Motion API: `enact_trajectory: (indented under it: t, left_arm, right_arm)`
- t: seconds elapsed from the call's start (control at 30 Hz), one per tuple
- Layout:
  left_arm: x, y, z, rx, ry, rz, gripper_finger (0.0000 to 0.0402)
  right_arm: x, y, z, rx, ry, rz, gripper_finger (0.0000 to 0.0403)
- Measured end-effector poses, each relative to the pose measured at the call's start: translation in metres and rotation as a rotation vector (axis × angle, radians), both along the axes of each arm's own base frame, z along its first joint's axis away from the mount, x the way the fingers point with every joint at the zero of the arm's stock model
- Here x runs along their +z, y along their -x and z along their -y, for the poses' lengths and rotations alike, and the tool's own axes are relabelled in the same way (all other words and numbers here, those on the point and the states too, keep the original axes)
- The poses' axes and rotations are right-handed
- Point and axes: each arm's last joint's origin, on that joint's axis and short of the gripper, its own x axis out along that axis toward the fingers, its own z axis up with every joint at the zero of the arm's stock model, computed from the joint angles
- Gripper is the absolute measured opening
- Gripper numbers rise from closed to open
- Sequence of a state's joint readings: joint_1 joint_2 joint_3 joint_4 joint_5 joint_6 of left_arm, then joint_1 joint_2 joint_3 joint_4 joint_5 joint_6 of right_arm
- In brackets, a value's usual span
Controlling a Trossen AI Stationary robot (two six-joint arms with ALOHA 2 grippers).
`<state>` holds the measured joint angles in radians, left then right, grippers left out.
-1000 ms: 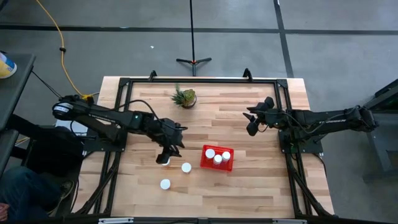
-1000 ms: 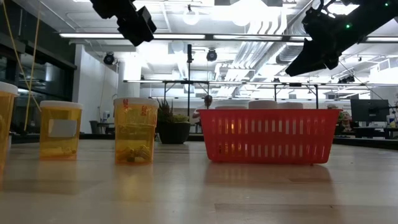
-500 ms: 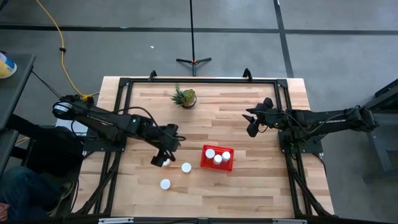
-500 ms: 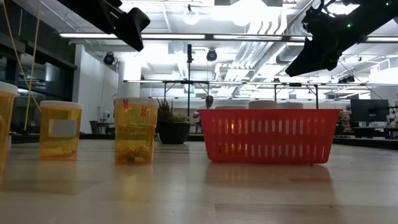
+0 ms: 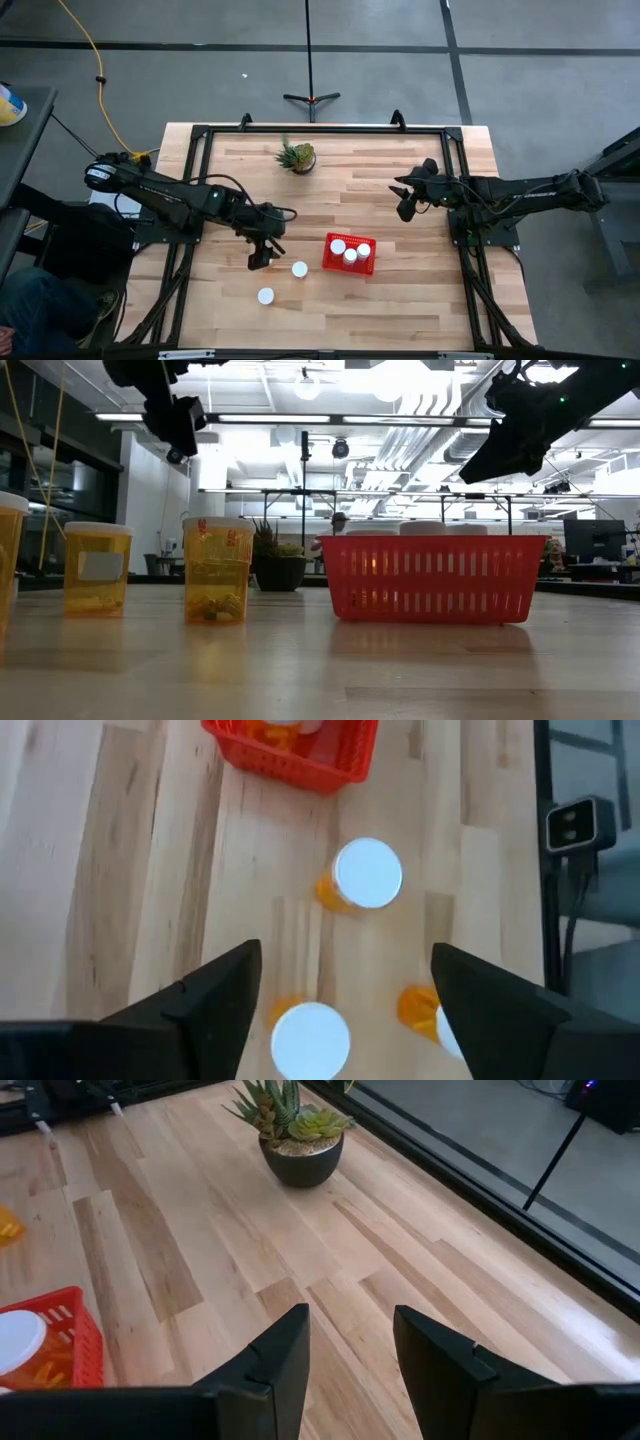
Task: Pick and place pill bottles into a basket
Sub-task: Put the orange pill bottle into the red bin
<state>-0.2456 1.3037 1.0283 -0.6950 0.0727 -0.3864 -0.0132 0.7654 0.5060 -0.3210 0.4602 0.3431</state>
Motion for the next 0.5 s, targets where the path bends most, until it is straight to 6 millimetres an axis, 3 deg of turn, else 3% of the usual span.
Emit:
enact_trajectory:
  t: [0.23, 0.5]
  left_arm:
    - [-0.005, 0.009, 0.006, -0.017, -0.112, -0.065, 0.031]
    - [-0.005, 0.017, 0.027, -0.091, -0.171, -0.048, 0.031]
  right_arm:
    - [0.0, 0.0, 0.0, 0.008, 0.003, -0.004, 0.0138]
    - [-0.002, 0.001, 0.0, 0.01, 0.004, -0.024, 0.0138]
